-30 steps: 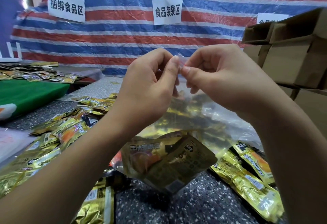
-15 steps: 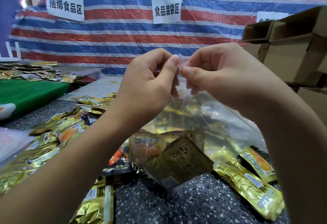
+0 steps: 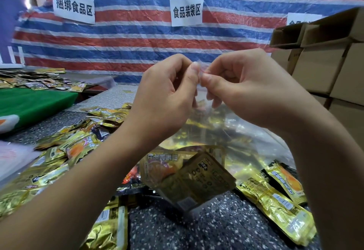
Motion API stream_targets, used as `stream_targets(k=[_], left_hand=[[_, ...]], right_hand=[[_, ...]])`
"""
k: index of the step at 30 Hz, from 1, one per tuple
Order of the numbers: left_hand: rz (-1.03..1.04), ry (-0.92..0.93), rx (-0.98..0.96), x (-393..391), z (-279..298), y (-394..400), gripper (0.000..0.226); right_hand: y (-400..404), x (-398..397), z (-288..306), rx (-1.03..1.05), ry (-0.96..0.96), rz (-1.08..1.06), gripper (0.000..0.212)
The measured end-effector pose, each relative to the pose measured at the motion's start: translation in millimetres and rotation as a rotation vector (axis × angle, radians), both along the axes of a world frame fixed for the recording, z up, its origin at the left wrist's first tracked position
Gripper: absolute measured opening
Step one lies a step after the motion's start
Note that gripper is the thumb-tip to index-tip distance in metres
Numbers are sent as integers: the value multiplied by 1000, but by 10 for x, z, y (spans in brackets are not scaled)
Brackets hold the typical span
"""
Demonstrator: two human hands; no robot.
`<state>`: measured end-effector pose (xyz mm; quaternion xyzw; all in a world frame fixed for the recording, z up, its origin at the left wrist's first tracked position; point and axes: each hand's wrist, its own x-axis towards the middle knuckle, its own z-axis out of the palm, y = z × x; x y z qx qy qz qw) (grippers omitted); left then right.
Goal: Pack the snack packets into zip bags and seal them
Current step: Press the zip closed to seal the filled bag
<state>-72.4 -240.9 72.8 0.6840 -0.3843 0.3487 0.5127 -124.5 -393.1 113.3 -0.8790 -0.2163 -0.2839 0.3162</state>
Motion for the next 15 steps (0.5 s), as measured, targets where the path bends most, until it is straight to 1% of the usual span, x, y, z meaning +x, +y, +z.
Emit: stream_targets(k=[5,9,15], left_hand=[[-13,9,-1,0,-7,-8,26],[1,6,-1,-3,-11,-14,27],[-11,6,-14,-9,-18,-14,28]], right_hand=[[-17,-2,18,-30,17,-24,23],[16,-7,5,-36,-15,-39,24],[32,-1,-8,-7,-24,-41,24]])
